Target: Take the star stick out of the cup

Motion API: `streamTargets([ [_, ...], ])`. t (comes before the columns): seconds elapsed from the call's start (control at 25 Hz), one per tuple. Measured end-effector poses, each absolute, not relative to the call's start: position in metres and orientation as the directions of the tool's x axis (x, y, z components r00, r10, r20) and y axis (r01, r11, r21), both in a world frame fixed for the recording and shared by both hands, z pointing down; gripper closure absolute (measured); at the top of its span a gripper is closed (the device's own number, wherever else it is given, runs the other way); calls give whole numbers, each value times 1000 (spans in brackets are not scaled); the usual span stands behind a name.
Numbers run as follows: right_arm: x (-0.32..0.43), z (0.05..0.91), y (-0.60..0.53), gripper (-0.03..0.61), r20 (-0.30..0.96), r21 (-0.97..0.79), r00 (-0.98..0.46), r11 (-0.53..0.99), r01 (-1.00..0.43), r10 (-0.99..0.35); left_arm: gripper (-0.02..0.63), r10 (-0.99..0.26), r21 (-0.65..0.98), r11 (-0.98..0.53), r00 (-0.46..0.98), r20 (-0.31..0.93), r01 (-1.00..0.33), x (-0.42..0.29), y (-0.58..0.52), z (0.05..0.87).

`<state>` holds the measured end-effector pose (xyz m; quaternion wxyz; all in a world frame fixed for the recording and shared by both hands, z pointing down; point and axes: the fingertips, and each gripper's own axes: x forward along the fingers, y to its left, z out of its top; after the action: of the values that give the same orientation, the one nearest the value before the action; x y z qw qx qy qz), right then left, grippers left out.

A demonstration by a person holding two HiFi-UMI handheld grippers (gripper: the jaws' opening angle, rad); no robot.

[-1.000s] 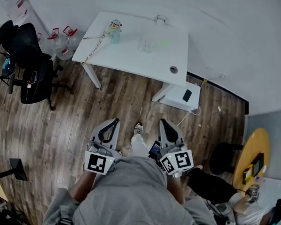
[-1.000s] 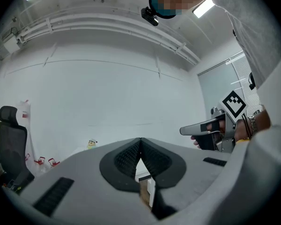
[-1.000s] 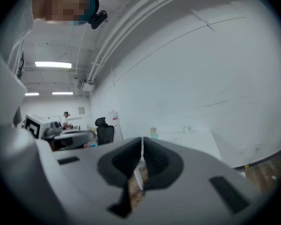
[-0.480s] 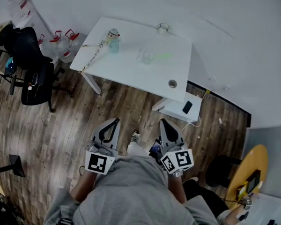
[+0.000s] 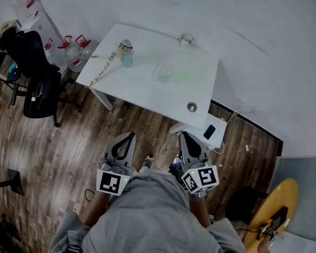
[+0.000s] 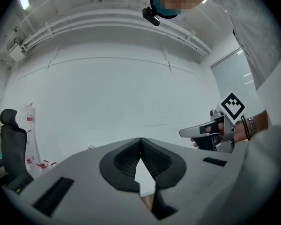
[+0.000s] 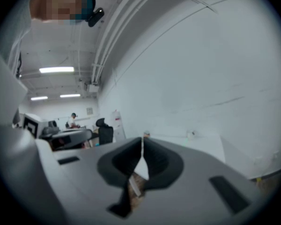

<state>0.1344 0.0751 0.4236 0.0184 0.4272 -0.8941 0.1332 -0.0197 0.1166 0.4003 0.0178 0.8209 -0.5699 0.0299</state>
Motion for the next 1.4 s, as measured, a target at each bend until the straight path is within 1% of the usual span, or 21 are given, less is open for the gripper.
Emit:
streamTargets([
  [0.24,141,429,56,541,154,-231,-643,605,-762,-750,582,-940,-2,-334,333,67,-942,-15,96,402],
  [0.6,157,439,40,541,181,-257,-618,570,-781,-765,583,-932,3,-352,351,88,-936,-4,73,409],
  [1.0,175,450,17,541,205,-279,-538,478,-833,-818,583,-897,10,-432,431,97,-902,9,37,416],
  [1.4,152,448,-35,541,217,-283,-494,430,-857,-842,582,-865,22,-491,490,106,-871,-8,-26,416],
])
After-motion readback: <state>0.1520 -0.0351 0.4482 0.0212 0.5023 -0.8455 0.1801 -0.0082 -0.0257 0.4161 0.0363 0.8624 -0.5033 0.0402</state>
